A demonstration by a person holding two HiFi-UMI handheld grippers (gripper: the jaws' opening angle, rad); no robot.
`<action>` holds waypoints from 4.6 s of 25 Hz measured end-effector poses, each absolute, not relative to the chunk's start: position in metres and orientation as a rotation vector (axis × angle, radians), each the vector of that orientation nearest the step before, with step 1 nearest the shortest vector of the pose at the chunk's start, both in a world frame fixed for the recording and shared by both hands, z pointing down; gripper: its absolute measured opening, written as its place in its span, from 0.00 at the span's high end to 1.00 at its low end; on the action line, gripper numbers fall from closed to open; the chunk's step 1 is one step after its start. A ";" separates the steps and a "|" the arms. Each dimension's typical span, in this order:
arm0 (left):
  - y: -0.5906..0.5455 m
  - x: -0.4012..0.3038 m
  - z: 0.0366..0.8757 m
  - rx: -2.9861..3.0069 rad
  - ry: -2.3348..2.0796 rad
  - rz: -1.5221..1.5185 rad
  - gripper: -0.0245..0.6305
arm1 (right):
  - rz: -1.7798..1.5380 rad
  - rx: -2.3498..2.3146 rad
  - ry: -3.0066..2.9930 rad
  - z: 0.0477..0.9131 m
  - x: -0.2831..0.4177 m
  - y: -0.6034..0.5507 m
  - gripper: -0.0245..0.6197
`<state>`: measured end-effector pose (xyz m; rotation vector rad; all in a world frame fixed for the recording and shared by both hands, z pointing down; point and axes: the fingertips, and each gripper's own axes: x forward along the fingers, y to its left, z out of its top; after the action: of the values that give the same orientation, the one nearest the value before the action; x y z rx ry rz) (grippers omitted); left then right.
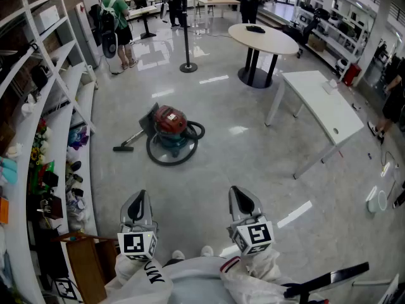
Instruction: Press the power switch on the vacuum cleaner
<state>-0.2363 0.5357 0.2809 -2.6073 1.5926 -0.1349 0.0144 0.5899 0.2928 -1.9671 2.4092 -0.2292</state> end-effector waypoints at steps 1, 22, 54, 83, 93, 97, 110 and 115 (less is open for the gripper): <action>0.537 -0.235 0.282 -2.608 1.590 -0.140 0.96 | -0.232 -1.971 2.408 0.294 0.016 0.591 0.96; 0.544 -0.211 0.285 -2.631 1.589 -0.142 0.96 | -0.242 -1.932 2.394 0.295 0.040 0.602 0.96; 0.510 -0.204 0.305 -2.697 1.574 -0.155 0.96 | -0.285 -1.922 2.450 0.304 0.024 0.566 0.96; 0.338 -0.224 0.308 -2.731 1.574 -0.146 0.96 | -0.321 -1.930 2.504 0.304 -0.008 0.395 0.96; 0.285 -0.234 0.314 -2.754 1.536 -0.140 0.96 | -0.294 -1.937 2.519 0.303 -0.023 0.333 0.96; 0.269 -0.236 0.317 -2.769 1.515 -0.139 0.96 | -0.292 -1.950 2.514 0.304 -0.026 0.316 0.96; 0.251 -0.225 0.321 -2.816 1.463 -0.131 0.96 | -0.314 -2.024 2.477 0.308 -0.013 0.308 0.96; 0.247 -0.225 0.325 -2.820 1.480 -0.128 0.96 | -0.321 -2.013 2.487 0.312 -0.013 0.303 0.96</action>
<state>-0.2250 0.2475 0.3251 -2.8202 1.4802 -0.1281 -0.0131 0.3033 0.3116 -2.0130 2.4871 -0.3206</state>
